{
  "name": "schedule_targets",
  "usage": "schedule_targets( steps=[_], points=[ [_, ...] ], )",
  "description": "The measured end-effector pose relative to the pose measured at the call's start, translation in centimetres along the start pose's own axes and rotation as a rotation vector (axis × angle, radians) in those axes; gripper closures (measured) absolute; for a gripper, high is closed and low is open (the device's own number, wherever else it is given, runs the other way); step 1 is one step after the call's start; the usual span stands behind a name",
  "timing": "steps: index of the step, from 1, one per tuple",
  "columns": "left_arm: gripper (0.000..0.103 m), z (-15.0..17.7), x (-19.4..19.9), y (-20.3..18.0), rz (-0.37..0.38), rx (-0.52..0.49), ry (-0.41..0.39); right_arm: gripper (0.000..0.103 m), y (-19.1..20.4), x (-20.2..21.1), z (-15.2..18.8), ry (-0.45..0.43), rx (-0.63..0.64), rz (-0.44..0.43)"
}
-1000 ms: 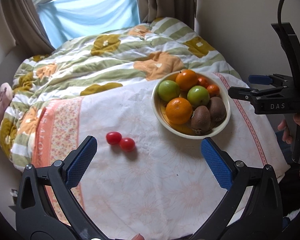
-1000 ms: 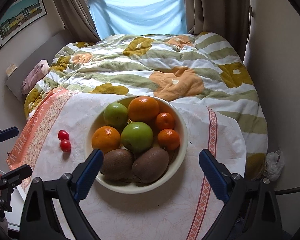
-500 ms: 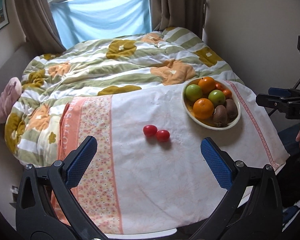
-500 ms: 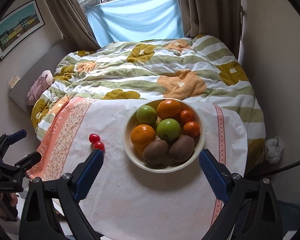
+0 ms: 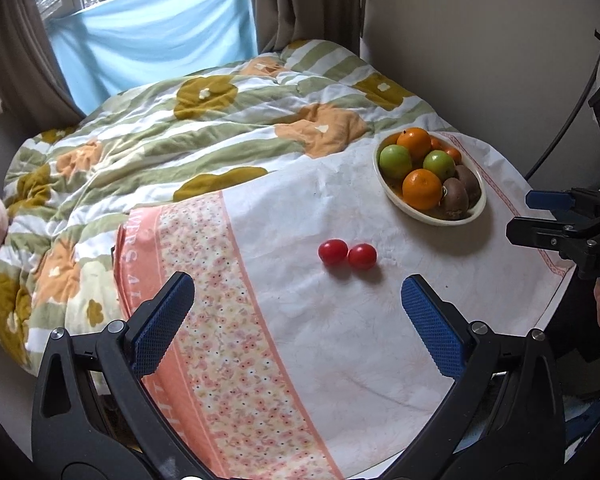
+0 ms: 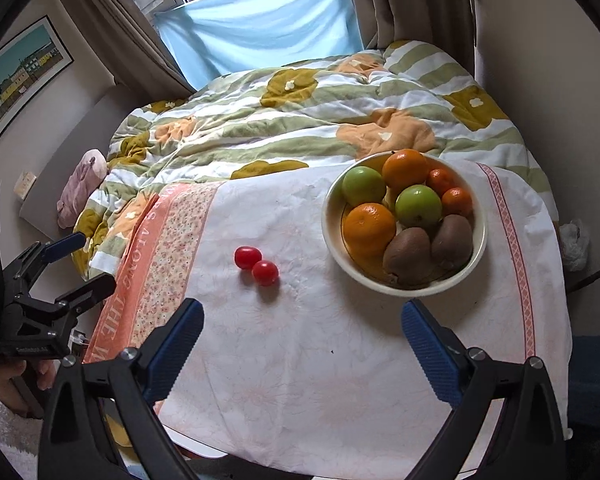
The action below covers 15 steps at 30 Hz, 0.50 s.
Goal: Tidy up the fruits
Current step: 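Move both tools toward the two red cherry tomatoes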
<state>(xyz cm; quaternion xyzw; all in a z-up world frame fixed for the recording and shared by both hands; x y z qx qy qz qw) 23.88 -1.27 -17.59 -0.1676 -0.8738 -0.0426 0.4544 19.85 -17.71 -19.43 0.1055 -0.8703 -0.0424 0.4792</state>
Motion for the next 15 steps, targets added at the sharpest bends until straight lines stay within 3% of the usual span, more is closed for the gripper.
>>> schedule_targets(
  steps=[15],
  points=[
    [0.003,0.2,-10.2,1.2,0.190,-0.270,0.112,0.004,2.9,-7.9,2.7,0.035,-0.007,0.082]
  ],
)
Point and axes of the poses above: each gripper's, at about its wrist camera, not at the fingertips, and x roughly against the way its jaws point, y to its left, z to its underside, the point moved 8 cm from there along -x, roughly the way its jaws point, and after that the axes turned 9 degrees about x, right-handed, at the moved point
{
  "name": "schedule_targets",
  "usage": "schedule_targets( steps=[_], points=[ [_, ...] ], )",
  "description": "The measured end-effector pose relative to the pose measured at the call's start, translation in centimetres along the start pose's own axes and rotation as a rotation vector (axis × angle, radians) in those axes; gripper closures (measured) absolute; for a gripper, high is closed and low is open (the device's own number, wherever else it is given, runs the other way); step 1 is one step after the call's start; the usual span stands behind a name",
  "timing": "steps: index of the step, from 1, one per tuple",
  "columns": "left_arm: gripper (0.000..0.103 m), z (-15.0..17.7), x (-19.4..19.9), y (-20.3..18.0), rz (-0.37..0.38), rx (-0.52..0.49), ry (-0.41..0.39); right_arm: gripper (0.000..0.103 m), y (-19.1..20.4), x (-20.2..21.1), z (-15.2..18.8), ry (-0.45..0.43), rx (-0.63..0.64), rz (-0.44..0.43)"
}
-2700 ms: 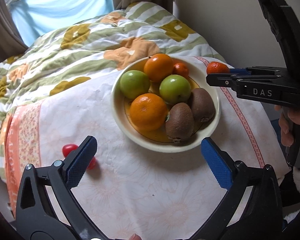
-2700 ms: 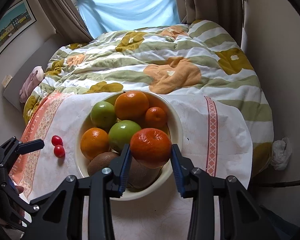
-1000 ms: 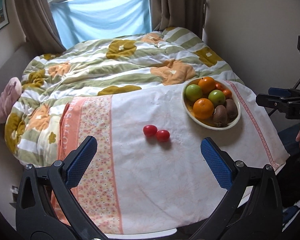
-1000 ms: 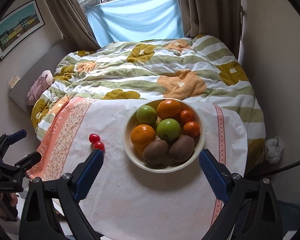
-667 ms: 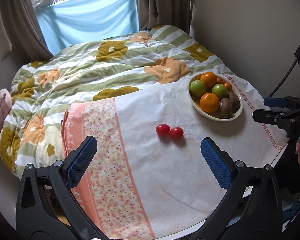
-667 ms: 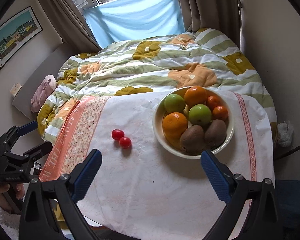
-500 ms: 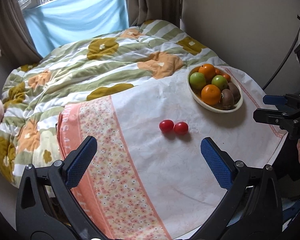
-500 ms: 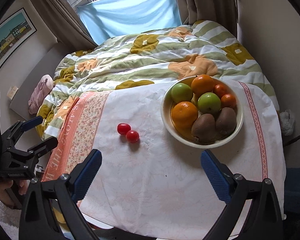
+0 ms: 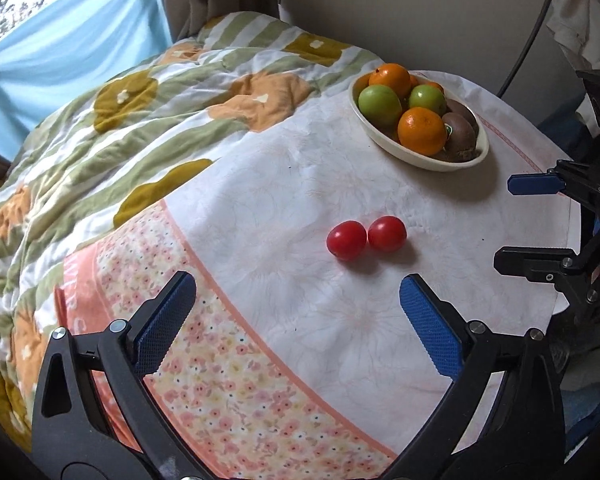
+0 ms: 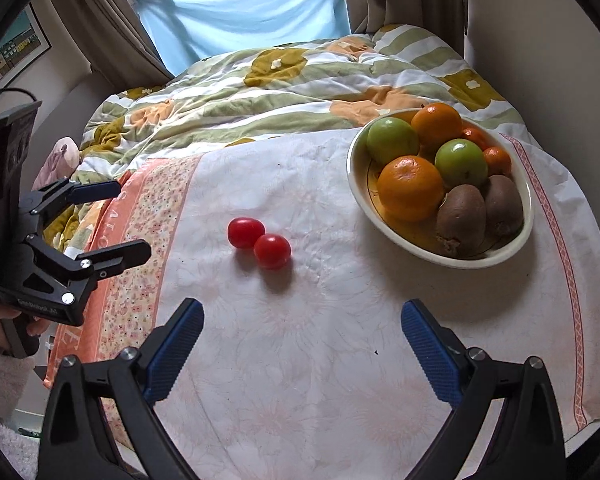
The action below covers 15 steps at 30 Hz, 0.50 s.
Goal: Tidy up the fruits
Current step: 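Move both tools toward the two red cherry tomatoes, then grasp one cherry tomato with the left tool while the right tool grasps the other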
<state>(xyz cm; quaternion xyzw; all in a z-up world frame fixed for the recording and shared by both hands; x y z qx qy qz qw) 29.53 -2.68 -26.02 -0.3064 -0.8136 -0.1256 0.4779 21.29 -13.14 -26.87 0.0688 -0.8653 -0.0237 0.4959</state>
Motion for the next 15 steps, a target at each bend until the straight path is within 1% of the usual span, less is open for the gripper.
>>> schedule_targets(
  steps=[6,7,8,9,13,15],
  points=[
    [0.006,-0.3,-3.2,-0.7,0.062,-0.078,0.038,0.004,-0.4,-2.3,0.3,0.007,-0.013,0.013],
    [0.007,-0.3,-3.5,-0.9,0.070,-0.088,0.042,0.004,-0.4,-2.6,0.3,0.010,-0.014,0.015],
    [0.011,-0.3,-3.9,-1.0,0.079,-0.097,0.048,0.004,-0.5,-2.7,0.4,0.011,-0.012,0.022],
    [0.013,-0.3,-4.3,-1.2,0.085,-0.104,0.054,0.004,-0.5,-2.9,0.3,0.011,-0.007,0.028],
    [0.014,-0.3,-5.5,-1.6,0.101,-0.119,0.066,0.005,-0.2,-3.6,0.2,0.018,0.022,0.044],
    [0.017,-0.3,-6.0,-1.8,0.112,-0.122,0.071,0.005,0.0,-4.0,0.0,0.025,0.035,0.045]
  ],
)
Point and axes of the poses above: each gripper's, at about its wrist camera, not at the fingertips, and x roughly against the way its jaws point, y to its left, z to its underside, the point moved 8 cm from there along -x, roughly the way its jaws point, and after that the axes turned 9 degrees about x, right-handed, at the moved point
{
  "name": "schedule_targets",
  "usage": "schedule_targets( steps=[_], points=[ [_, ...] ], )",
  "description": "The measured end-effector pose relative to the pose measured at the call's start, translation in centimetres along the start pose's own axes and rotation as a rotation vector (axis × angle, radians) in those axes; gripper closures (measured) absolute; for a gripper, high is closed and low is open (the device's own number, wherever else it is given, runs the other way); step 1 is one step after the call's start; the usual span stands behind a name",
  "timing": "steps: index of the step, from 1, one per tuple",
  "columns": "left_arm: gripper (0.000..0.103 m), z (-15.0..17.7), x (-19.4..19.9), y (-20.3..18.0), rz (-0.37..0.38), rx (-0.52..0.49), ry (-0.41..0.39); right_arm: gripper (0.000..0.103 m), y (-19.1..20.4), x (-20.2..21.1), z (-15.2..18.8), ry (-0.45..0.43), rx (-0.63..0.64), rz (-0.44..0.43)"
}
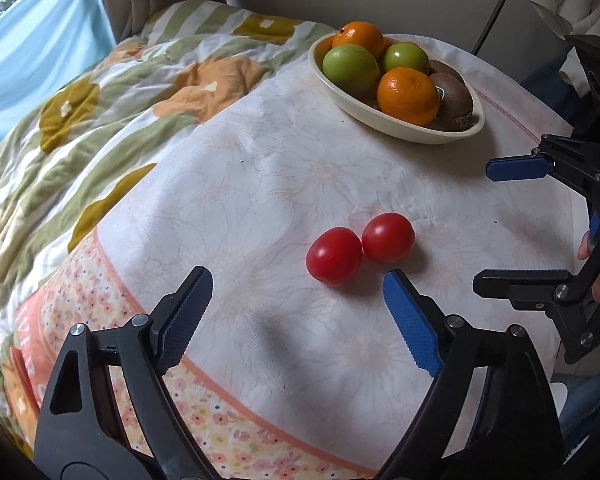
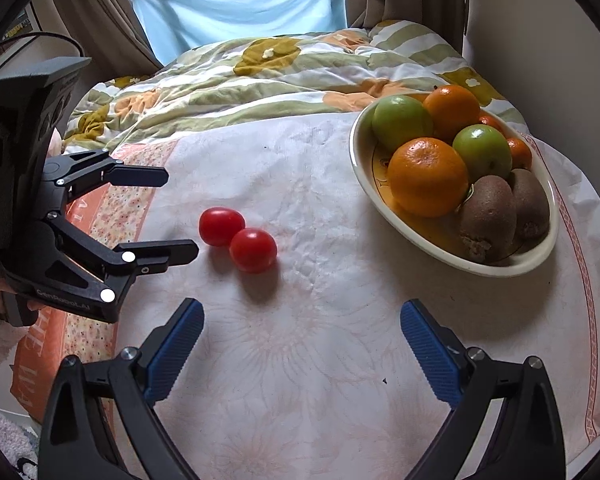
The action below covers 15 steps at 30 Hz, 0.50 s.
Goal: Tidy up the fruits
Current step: 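Grasp one cherry tomato with the left tool while the right tool grasps the other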
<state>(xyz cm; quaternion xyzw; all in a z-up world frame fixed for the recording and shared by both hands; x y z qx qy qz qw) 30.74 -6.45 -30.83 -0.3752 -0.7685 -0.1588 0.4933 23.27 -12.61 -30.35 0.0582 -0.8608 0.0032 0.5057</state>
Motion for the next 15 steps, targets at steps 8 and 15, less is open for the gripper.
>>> schedule_targets(
  steps=[8,15],
  points=[
    [0.020,-0.5,-1.2,-0.5,0.012,-0.030,0.002,0.015,0.9,-0.9,-0.5,0.013,0.074,0.003],
    [0.033,-0.6,-2.3,-1.0,0.035,-0.086,0.014,0.025,1.2,-1.8,-0.5,0.021,0.093,-0.026]
  ],
)
Point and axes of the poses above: each gripper's, at about its wrist camera, not at the fingertips, and x roughly against the way its jaws point, y to its left, z to its underside, the point moved 8 cm from there along -x, roughly the way its jaws point, and after that the axes turned 9 degrees about x, right-handed, at the moved point
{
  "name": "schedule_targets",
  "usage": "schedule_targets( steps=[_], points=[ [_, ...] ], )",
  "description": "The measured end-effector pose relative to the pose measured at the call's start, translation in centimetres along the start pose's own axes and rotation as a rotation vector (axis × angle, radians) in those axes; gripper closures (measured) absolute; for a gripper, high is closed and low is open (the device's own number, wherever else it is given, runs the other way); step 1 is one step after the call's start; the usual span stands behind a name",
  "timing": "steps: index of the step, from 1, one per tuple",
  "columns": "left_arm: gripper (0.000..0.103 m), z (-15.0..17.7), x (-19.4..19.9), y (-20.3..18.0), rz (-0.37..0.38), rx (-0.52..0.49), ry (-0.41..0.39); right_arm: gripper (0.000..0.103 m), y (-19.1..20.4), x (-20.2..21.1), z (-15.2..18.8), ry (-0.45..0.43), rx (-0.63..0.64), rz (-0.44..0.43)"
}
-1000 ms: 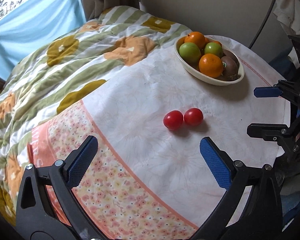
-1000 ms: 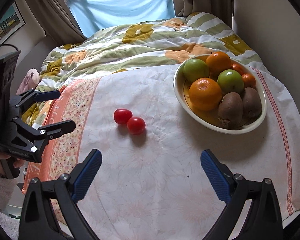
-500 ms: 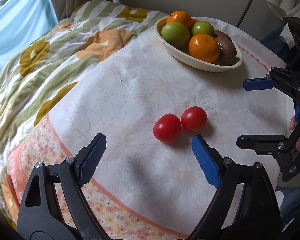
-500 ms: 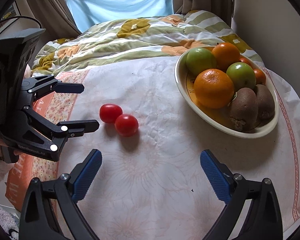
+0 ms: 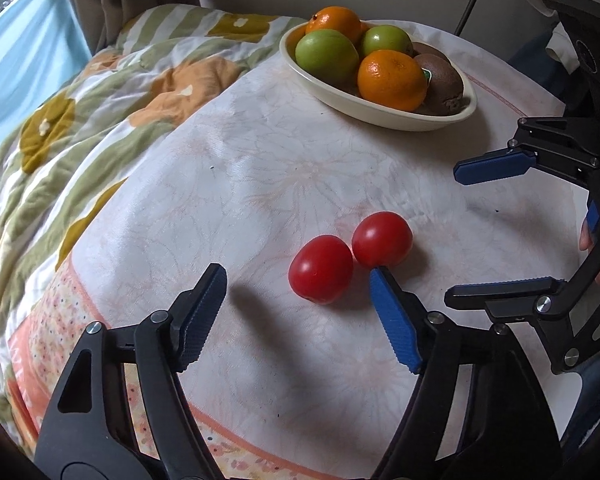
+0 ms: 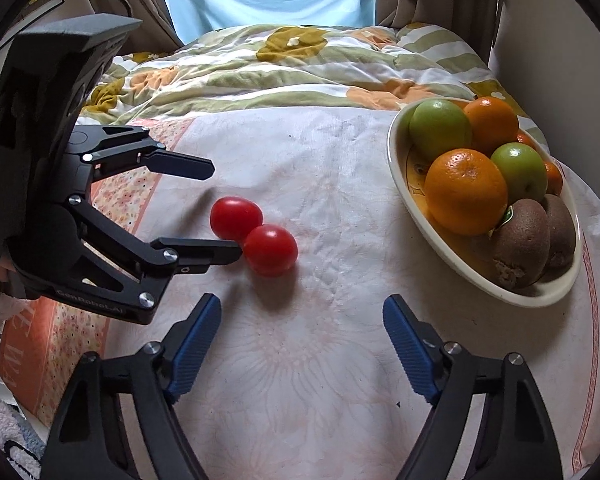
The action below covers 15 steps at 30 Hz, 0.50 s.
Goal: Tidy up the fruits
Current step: 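Grasp one cherry tomato with the left tool while the right tool grasps the other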
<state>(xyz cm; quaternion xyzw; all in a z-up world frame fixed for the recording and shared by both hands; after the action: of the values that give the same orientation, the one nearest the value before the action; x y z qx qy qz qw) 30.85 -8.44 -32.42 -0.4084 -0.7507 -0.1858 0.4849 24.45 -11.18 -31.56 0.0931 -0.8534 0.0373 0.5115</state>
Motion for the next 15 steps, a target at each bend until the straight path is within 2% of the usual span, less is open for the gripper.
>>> schedule_targets(
  steps=[2,3,9,15],
  points=[
    [0.036,0.03,-0.11,-0.17,0.006,-0.012,0.001,0.027,-0.03,-0.15,-0.05,0.002,0.003,-0.003],
    [0.042,0.05,-0.18,-0.28,0.010,-0.018,0.003,0.027,-0.04,-0.23,-0.07,0.002,0.004,-0.005],
    [0.062,0.14,-0.49,-0.73,0.017,-0.033,0.015,0.028,0.16,-0.49,-0.19,-0.001,0.025,-0.013],
    [0.067,-0.12,-0.16,-0.40,0.015,0.003,0.008,0.035,0.23,-0.75,-0.63,-0.006,0.050,-0.021]
  ],
)
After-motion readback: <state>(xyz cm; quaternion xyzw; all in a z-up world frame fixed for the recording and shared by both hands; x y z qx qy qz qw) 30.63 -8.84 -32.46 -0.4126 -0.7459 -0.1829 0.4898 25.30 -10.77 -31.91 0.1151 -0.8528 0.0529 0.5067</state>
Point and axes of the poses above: each gripper's, at about its wrist camera, not at the fingertips, and x roughly against the way its jaws point, y to its left, z to its underside, the point moved 8 cm from there along -x, roughly the way its jaws point, and after that the axes turned 9 degrees about x, right-handed, at the moved point
